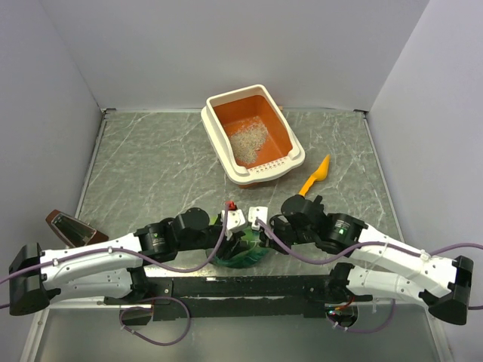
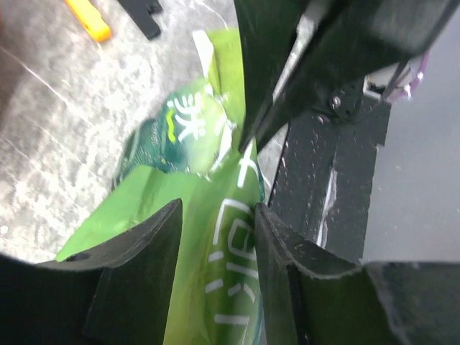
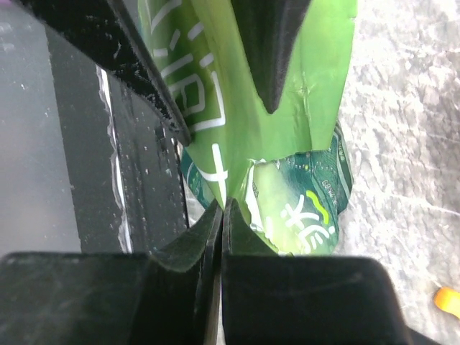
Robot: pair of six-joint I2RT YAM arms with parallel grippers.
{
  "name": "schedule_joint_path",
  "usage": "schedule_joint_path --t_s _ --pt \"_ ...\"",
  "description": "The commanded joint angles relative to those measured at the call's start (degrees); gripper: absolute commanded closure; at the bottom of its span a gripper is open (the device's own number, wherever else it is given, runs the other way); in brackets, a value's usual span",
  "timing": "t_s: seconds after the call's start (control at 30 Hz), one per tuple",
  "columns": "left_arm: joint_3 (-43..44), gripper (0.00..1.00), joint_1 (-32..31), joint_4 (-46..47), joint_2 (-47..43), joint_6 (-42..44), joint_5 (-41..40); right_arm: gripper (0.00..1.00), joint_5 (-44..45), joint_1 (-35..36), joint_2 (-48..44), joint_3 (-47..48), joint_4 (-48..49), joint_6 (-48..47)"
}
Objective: Fill the litter box with clean litter
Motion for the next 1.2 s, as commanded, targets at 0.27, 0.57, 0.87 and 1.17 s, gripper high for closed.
schedule_joint_path --t_s 0.27,0.57,0.87,1.17 --pt "-2.1 0.74 -0.5 -6.7 -0.1 1.3 4.8 1.0 2.5 -2.4 -4.0 1.3 2.6 4.6" --pt "0.6 0.99 -1.0 -10.1 -0.9 3.9 1.2 0.78 1.9 -2.7 -4.0 3.7 -1.8 4.9" --pt "4.2 0.99 -1.1 -16.0 -9.3 9.1 -0.5 0.51 5.0 -3.0 1.4 12.0 -7.0 -5.5" --pt "5.3 0.99 -1.1 -18.6 -12.9 11.4 -1.1 0.44 -3.7 -3.5 1.4 15.7 -11.7 -20.0"
